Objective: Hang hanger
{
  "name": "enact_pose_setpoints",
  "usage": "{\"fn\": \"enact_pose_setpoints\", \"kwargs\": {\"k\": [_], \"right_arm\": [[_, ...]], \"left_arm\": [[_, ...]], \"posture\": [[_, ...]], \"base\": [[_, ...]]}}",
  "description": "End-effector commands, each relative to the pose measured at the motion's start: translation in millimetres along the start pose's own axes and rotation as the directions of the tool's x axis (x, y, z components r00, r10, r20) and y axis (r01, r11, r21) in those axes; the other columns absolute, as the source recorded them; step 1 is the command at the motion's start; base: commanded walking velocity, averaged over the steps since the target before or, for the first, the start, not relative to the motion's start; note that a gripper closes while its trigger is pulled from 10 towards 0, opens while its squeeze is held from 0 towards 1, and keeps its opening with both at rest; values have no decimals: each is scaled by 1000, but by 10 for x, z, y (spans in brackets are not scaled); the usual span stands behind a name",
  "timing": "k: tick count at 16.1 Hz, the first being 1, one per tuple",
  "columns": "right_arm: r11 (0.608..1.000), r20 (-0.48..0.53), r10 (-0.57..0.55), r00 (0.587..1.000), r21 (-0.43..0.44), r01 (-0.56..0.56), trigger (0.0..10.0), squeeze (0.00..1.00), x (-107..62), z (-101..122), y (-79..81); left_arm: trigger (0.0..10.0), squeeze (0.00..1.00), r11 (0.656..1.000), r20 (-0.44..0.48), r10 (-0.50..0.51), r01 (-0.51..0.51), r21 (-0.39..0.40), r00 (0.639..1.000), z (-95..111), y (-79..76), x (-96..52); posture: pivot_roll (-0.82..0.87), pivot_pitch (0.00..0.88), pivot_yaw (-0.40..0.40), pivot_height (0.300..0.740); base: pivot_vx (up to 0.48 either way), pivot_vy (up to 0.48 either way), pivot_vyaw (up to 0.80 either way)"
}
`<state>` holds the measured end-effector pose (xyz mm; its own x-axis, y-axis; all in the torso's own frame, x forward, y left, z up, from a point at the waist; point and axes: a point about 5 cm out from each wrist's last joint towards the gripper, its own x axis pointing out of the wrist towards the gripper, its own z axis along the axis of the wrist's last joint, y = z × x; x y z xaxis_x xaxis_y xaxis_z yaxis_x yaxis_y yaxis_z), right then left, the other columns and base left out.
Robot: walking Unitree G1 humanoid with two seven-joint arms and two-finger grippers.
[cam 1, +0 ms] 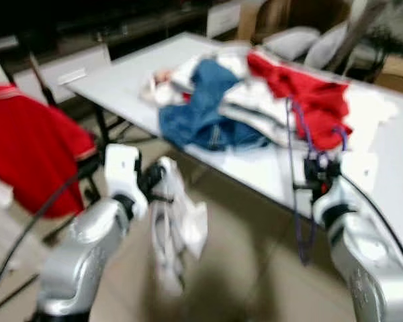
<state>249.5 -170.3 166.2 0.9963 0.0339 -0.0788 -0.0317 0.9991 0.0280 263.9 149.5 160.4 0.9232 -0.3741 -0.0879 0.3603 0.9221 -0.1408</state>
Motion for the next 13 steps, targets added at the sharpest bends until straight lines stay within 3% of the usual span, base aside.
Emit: {"fn": "enact_pose_setpoints", "kwargs": {"k": [1,4,8,13], "right_arm": [[1000,-18,5,1000,5,-5,10000,0,-6,-31,10],[1000,-72,27,997,-11,-28,10000,0,-6,-86,54],[1000,-94,4,996,-21,-6,10000,0,-45,-118,-13],[1000,-104,-6,995,19,8,10000,0,-30,-113,33]], "left_arm": [[10000,0,1000,24,2,-3,19,1000,18,-13,-11],[10000,0,998,39,46,-48,32,998,21,44,5],[10000,0,998,34,33,-35,54,999,-35,-17,4],[10000,0,997,41,9,-12,74,999,-13,-53,60]], "posture": [[43,0,-2,740],[28,0,-20,740],[12,0,-8,740],[21,0,-6,740]], "base": [[0,0,-800],[0,0,-800],[0,0,-800],[0,-304,-800]]}}
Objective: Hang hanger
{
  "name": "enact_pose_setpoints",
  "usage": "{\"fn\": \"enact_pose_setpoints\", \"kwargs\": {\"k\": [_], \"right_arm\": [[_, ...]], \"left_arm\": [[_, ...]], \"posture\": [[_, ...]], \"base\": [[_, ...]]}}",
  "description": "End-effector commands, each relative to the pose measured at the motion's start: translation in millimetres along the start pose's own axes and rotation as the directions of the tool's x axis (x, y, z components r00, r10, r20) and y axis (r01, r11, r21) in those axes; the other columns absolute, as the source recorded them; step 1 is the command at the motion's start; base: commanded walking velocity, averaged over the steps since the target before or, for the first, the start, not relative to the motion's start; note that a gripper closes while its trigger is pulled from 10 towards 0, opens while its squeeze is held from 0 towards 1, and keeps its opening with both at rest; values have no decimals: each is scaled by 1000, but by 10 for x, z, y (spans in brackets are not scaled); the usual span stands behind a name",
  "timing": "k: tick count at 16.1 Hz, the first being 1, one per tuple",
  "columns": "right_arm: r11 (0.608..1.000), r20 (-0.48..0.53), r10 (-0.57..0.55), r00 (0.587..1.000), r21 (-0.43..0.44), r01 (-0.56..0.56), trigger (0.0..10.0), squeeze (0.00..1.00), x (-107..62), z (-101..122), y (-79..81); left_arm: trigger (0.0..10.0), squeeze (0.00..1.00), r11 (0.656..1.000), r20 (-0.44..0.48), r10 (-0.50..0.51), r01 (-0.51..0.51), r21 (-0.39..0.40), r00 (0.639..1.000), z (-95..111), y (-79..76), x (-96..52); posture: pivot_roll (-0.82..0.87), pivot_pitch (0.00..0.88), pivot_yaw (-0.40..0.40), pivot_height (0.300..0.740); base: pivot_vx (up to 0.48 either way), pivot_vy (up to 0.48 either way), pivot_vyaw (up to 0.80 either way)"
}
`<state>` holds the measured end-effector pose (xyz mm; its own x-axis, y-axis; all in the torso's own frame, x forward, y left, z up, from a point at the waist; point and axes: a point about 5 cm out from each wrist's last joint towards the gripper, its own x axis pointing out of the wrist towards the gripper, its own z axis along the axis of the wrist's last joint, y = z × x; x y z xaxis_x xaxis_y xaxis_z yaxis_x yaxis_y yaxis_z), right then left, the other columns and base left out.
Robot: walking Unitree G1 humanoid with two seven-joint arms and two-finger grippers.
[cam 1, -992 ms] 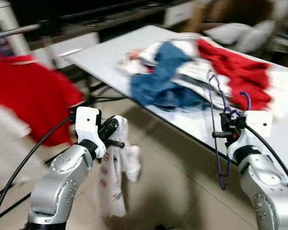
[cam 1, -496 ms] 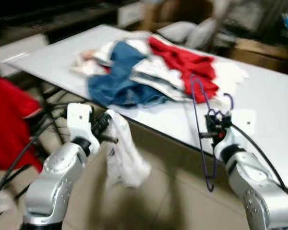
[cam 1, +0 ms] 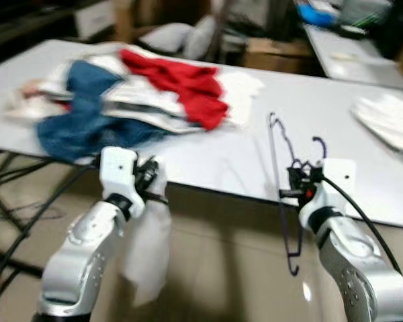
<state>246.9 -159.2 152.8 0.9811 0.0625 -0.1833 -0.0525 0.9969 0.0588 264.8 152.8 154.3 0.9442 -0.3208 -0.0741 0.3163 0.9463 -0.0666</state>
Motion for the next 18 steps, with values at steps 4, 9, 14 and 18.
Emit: {"fn": "enact_pose_setpoints", "kwargs": {"k": [4,9,14,18], "right_arm": [[997,10,-73,997,-37,73,10000,0,-54,31,-146],[1000,51,1,999,-24,0,10000,0,-115,107,-137],[1000,72,27,997,-7,-27,10000,0,-39,174,-161],[998,80,57,995,-32,-54,10000,0,-6,213,-173]], "left_arm": [[10000,0,999,25,-54,54,-2,998,26,-99,94],[10000,0,999,54,-42,42,6,998,50,-101,153],[10000,0,998,84,-65,63,23,994,143,-109,206],[10000,0,998,92,-61,60,16,994,161,-85,208]], "posture": [[-11,0,10,740],[-34,0,29,740],[0,0,12,740],[2,0,4,740]], "base": [[0,-238,-800],[0,0,-255],[321,0,-160],[340,0,0]]}}
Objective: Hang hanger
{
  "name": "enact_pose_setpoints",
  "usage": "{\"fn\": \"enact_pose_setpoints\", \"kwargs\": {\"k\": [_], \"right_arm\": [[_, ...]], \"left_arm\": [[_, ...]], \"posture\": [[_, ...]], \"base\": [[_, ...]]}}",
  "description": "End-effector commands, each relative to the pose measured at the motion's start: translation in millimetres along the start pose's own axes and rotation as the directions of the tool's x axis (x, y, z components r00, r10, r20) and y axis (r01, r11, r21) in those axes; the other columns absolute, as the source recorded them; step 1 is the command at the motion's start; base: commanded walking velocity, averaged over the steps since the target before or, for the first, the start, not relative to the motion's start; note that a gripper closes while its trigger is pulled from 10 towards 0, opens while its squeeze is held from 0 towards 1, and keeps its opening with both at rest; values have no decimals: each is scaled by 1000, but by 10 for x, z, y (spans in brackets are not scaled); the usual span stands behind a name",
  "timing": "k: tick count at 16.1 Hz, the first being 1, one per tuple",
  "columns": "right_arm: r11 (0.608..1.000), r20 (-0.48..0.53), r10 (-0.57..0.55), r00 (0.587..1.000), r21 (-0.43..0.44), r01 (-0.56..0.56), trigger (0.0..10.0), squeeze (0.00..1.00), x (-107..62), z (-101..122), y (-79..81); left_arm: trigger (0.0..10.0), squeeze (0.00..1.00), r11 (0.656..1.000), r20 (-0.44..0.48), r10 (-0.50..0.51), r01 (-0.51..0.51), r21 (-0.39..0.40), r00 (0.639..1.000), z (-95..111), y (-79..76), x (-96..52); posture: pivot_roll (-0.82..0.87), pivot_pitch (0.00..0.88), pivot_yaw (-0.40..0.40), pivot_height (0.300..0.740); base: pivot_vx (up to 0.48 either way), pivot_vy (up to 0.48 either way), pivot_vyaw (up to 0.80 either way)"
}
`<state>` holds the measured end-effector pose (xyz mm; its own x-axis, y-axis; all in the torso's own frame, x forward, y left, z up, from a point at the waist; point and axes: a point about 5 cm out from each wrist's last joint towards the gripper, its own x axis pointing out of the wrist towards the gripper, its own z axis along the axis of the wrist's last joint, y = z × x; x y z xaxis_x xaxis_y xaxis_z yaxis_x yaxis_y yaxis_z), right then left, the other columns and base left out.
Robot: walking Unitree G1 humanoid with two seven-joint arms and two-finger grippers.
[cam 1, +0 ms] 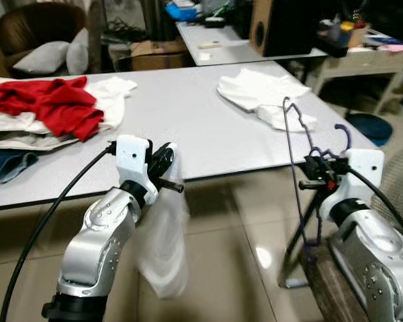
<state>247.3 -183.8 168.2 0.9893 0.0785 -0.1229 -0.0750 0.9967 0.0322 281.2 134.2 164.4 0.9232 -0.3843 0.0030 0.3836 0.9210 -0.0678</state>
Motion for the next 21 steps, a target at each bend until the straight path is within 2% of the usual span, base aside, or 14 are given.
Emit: {"fn": "enact_pose_setpoints", "kwargs": {"k": [1,7,13,18,21], "right_arm": [[999,21,40,999,-2,-40,10000,0,39,50,64],[976,-4,216,976,-19,-216,10000,0,4,0,256],[959,-25,275,961,-56,-276,10000,0,20,-45,321],[961,-22,274,961,-43,-275,10000,0,34,-65,329],[972,-27,231,972,-22,-232,10000,0,43,-112,324]], "left_arm": [[10000,0,1000,20,10,-11,12,1000,53,46,3],[10000,0,999,10,37,-37,16,999,35,95,-73],[10000,0,998,35,59,-60,23,998,85,192,-149],[10000,0,998,35,59,-60,37,998,108,214,-139],[10000,0,997,29,55,-56,44,998,108,229,-142]], "posture": [[2,0,4,740],[14,0,-8,740],[32,0,-11,740],[38,0,-4,740],[45,0,1,740]], "base": [[341,0,0],[325,0,0],[44,0,0],[0,473,0],[0,480,0]]}}
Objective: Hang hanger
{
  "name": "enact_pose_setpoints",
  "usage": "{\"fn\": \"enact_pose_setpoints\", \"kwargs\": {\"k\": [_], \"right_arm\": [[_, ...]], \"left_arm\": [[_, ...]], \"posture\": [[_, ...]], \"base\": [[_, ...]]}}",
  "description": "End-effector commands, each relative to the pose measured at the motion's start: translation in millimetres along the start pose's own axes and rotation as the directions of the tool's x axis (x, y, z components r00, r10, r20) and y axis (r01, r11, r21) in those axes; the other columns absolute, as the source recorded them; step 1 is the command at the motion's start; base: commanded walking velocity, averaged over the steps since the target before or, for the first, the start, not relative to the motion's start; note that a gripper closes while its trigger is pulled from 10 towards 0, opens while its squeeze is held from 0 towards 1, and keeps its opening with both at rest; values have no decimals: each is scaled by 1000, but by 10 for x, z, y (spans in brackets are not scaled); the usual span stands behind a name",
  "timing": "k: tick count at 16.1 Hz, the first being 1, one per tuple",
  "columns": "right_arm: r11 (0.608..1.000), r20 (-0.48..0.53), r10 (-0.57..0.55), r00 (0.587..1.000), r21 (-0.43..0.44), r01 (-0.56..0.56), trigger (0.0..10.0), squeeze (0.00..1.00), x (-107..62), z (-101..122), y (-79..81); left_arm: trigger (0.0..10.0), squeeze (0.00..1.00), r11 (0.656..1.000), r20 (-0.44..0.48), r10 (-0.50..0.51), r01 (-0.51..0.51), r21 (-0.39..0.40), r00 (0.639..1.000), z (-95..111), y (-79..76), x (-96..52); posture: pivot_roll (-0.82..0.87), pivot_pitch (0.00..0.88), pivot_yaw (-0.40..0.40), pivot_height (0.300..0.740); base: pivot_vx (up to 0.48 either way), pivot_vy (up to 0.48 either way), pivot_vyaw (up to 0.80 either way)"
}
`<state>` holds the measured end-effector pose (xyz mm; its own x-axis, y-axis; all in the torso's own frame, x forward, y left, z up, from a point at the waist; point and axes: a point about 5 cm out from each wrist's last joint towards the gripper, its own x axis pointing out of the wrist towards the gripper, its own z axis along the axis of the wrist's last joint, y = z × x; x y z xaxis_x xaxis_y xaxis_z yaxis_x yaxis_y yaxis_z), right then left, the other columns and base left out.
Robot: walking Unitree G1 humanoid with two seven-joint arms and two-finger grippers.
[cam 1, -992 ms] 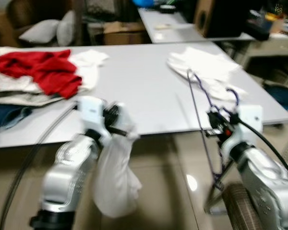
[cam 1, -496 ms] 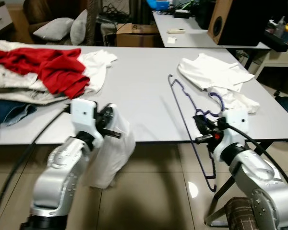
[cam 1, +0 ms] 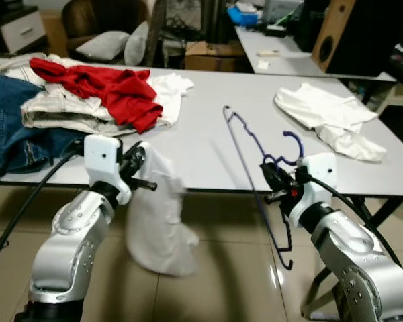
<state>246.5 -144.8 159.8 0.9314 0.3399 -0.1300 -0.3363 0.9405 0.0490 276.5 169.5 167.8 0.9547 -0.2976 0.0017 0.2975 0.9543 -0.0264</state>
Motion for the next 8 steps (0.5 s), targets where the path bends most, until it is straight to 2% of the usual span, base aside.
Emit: {"fn": "enact_pose_setpoints", "kwargs": {"k": [1,3,7,8], "right_arm": [[998,-11,-65,998,-2,65,10000,0,0,-31,-75],[995,-12,-101,995,1,101,10000,0,13,-27,-112],[996,7,-87,996,-15,88,10000,0,7,-6,-124],[997,13,-70,997,-18,71,10000,0,14,6,-111]], "left_arm": [[10000,0,999,24,-36,36,4,999,58,-70,31],[10000,0,999,20,-36,36,7,999,57,-57,32],[10000,0,1000,-13,-15,15,5,1000,13,-59,24],[10000,0,1000,15,-21,21,1,1000,34,-68,31]], "posture": [[45,0,1,740],[46,0,3,740],[45,0,4,740],[44,0,1,740]], "base": [[0,480,0],[0,480,0],[0,0,0],[0,0,0]]}}
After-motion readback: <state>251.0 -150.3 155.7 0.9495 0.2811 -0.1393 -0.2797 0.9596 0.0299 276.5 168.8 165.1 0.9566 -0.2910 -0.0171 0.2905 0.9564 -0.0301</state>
